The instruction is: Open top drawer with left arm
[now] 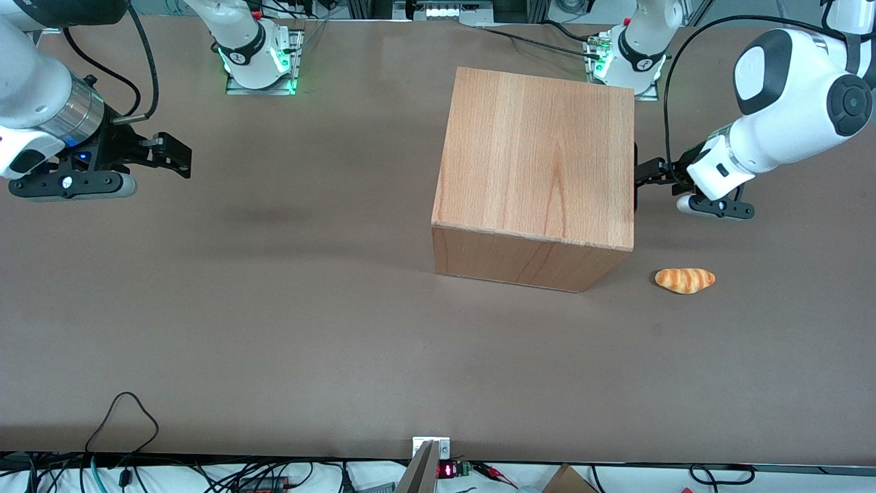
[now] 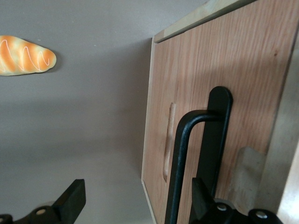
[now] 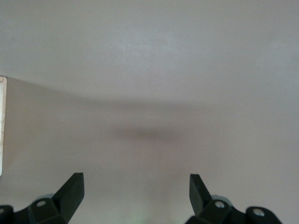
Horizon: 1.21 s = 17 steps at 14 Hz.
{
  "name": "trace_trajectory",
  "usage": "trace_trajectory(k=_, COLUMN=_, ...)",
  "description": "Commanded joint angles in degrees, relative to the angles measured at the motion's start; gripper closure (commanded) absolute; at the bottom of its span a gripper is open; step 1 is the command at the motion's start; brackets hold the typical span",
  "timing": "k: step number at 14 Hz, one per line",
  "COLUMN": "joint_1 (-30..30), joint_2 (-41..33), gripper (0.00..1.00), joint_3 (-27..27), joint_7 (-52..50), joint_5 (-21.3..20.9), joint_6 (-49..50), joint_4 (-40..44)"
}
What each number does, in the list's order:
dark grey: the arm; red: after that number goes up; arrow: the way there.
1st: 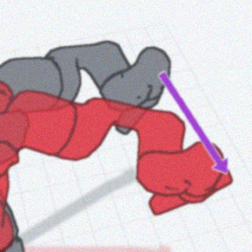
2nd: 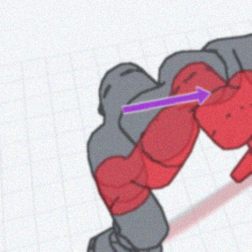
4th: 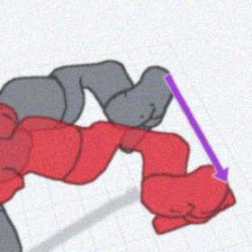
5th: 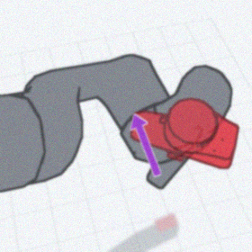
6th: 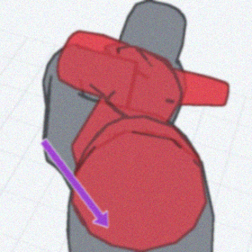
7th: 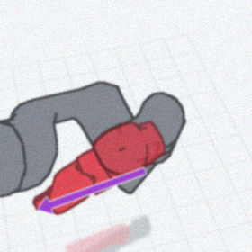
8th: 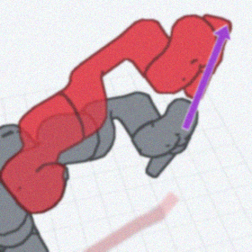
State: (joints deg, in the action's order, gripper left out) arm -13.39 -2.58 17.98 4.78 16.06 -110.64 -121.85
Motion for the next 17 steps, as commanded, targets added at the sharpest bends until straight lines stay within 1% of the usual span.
trace_trajectory(k=1, joint_1=-0.23, joint_2=0.55, gripper=0.0, joint_3=0.82, joint_7=-0.03, joint_5=1.17, joint_6=-1.32, joint_4=-0.67)
trace_trajectory(k=12, joint_1=-0.93, joint_2=2.93, gripper=0.0, joint_3=0.83, joint_7=0.59, joint_5=0.2, joint_6=-1.77, joint_4=-0.67)
trace_trajectory(k=15, joint_1=-2.42, joint_2=3.02, gripper=0.0, joint_3=0.74, joint_7=0.67, joint_5=0.11, joint_6=-1.77, joint_4=-0.58)
trace_trajectory(k=16, joint_1=-3.12, joint_2=3.02, gripper=0.0, joint_3=0.74, joint_7=0.76, joint_5=-0.32, joint_6=-1.77, joint_4=-0.58)
trace_trajectory(k=17, joint_1=-3.65, joint_2=3.1, gripper=0.0, joint_3=0.83, joint_7=0.76, joint_5=-1.72, joint_6=-1.77, joint_4=-0.49)
